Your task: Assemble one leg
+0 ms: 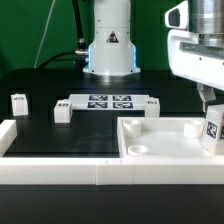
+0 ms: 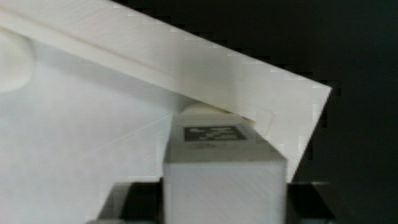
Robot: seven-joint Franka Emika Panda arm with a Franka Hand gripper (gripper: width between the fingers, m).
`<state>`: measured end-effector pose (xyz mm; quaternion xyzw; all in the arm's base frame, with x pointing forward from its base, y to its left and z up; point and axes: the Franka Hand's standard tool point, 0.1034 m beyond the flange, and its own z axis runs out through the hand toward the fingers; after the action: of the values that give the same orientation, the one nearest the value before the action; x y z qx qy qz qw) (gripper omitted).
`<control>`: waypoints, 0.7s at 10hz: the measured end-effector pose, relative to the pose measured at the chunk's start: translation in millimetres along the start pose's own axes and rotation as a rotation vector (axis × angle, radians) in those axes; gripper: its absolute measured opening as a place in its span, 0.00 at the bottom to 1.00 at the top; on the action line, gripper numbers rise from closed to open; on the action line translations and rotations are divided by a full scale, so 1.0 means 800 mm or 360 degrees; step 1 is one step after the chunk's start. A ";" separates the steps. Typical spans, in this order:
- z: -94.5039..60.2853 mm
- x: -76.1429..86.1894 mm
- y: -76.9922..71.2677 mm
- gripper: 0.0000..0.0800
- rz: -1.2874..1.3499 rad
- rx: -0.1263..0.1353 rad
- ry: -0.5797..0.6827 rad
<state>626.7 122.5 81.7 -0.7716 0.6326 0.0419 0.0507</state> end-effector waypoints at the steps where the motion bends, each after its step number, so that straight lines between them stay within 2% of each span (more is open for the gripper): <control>1: 0.000 0.002 0.000 0.36 0.0167 0.0005 -0.0024; 4: -0.001 0.002 -0.001 0.36 0.0387 0.0011 -0.0057; 5: 0.000 0.002 -0.001 0.50 0.0347 0.0011 -0.0057; 6: 0.000 0.002 -0.001 0.50 0.0266 0.0012 -0.0057; 7: 0.000 0.002 -0.001 0.67 0.0189 0.0014 -0.0058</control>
Offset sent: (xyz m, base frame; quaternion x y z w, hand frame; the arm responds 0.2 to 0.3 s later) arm 0.0000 0.0000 0.0000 0.0000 0.0000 0.2377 0.9713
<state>627.9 120.7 81.8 -0.7317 0.6764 0.0561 0.0632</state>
